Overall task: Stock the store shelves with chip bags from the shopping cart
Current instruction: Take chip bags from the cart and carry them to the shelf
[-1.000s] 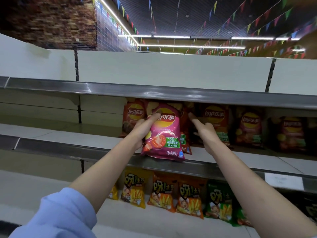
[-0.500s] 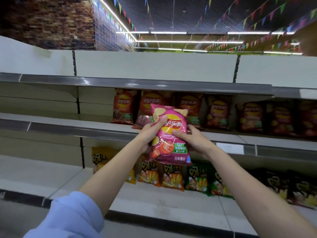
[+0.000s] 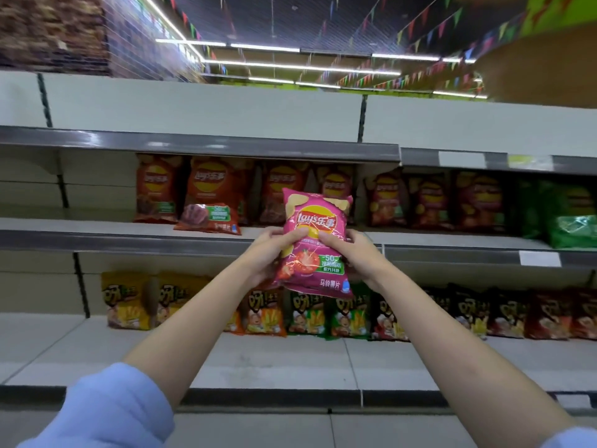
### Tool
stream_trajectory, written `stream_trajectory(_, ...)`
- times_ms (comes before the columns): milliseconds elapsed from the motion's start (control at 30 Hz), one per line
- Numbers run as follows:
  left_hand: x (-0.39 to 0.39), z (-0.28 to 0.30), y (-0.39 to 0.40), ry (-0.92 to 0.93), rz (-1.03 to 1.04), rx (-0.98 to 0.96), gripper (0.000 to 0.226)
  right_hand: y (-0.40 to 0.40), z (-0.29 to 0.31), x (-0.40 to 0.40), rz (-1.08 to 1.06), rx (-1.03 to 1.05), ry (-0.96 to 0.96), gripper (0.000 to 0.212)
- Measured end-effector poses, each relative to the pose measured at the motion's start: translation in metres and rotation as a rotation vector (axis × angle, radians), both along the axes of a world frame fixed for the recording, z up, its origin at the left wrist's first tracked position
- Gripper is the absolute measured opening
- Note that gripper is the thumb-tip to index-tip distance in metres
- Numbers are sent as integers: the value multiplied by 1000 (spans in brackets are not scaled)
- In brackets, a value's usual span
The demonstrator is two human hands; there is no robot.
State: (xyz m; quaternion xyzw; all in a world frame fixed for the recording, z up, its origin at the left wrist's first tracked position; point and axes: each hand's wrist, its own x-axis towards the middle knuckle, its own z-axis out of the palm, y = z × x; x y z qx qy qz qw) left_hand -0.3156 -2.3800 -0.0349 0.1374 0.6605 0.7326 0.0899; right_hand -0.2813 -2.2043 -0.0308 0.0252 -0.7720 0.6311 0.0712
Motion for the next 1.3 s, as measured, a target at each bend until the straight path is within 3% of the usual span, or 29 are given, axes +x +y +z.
stream_trajectory(133, -23, 6, 33, 1, 71, -10, 60, 28, 2, -19, -40, -16, 21, 69)
stream_trajectory(300, -78, 15, 71, 18, 170, 34, 59, 61, 12, -66, -3, 24, 37, 76)
stream_trajectory(467, -143, 29, 101, -37, 209, 81, 60, 92, 32, -125, -8, 123, 11, 67)
stream_trajectory(600, -190, 37, 123, 33, 226, 83, 54, 108, 41, -168, -30, 196, -87, 39)
stream_trajectory(700, -212, 39, 129, 124, 295, -25, 64, 112, 39, -192, -12, 199, -67, 54)
stream_trajectory(800, -215, 34, 132, 130, 330, -147, 68, 113, 35, -207, 31, 264, 33, 74)
stream_trajectory(933, -209, 35, 139, 177, 414, -246, 68, 115, 32, -214, 32, 272, 31, 67)
stream_trajectory(1100, -185, 37, 146, 203, 484, -183, 60, 126, 37, -200, 31, 136, 11, 61)
stream_trajectory(1200, -158, 40, 151, 121, 603, -122, 57, 130, 39, -187, -13, 194, 19, 58)
stream_trajectory(1300, -132, 33, 159, 185, 710, -91, 49, 128, 31, -168, 10, 210, 132, 52)
